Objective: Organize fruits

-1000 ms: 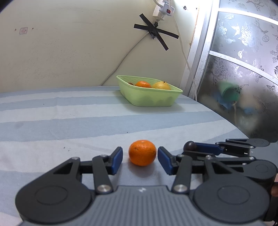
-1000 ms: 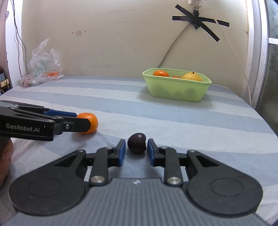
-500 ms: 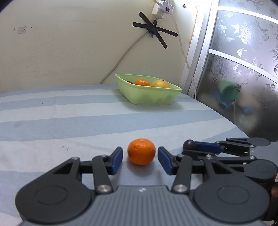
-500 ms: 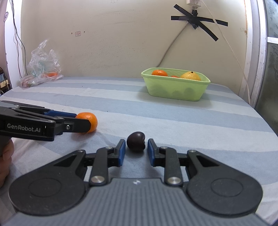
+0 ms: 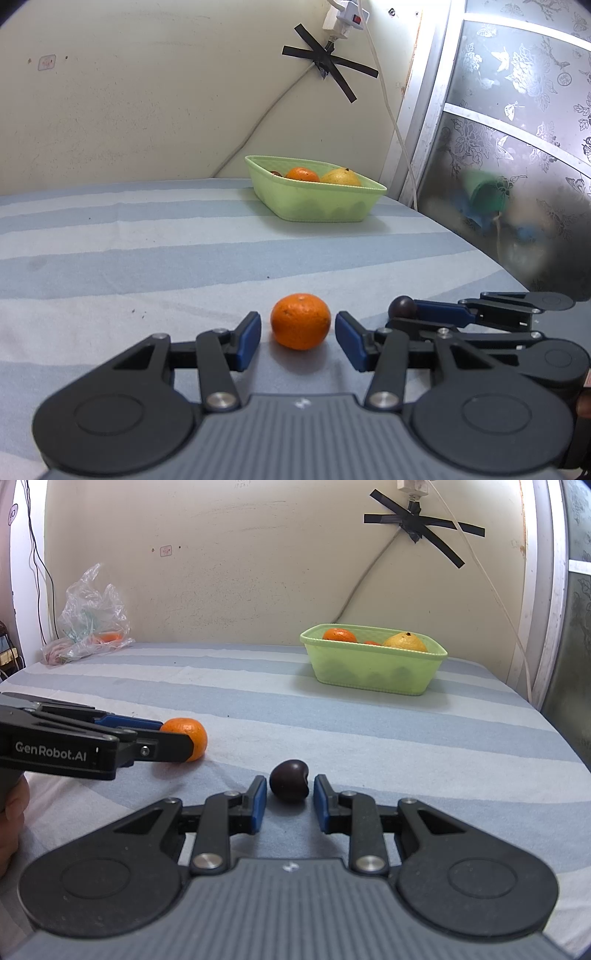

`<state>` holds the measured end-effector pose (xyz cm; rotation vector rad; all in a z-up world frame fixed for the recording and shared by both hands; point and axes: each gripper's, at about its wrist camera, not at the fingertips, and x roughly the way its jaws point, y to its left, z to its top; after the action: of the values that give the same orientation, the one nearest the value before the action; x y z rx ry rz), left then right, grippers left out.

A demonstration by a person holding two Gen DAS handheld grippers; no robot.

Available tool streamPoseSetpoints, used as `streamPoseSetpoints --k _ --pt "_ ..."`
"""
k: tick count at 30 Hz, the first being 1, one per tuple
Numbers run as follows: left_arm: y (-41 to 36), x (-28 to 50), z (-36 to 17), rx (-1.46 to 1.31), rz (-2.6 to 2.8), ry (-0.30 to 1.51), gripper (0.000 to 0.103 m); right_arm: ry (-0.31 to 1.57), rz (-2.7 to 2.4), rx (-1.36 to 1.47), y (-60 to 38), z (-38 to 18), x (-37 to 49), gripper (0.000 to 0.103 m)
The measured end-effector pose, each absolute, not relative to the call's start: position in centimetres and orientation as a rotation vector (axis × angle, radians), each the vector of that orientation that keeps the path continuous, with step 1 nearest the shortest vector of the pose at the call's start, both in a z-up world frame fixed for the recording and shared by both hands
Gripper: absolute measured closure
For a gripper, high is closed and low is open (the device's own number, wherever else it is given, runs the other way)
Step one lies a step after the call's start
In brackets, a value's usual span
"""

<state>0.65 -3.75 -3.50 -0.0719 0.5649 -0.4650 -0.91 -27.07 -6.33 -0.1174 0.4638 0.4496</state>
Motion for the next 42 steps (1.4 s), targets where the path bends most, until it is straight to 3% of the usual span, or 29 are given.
streamPoseSetpoints --k 32,35,36,42 --pt "-4.4 1.1 -3.6 -0.043 -0.483 0.576 0.057 0.459 0.446 -0.127 -26.9 -6.4 -1.0 0.072" --pt "-4.9 1.3 -3.6 -0.023 -0.482 0.581 0.065 0.458 0.449 -0.127 -26.9 -6.4 -1.1 0.073" --pt "-4.9 1.3 -3.5 -0.024 -0.490 0.582 0.066 0.458 0.452 -0.124 -27.0 -6.4 -1.0 0.079" --pt "-5.7 4.0 -1.7 -0.047 -0.533 0.579 0.066 0.470 0.487 -0.062 -28.3 -5.0 1.3 0.079"
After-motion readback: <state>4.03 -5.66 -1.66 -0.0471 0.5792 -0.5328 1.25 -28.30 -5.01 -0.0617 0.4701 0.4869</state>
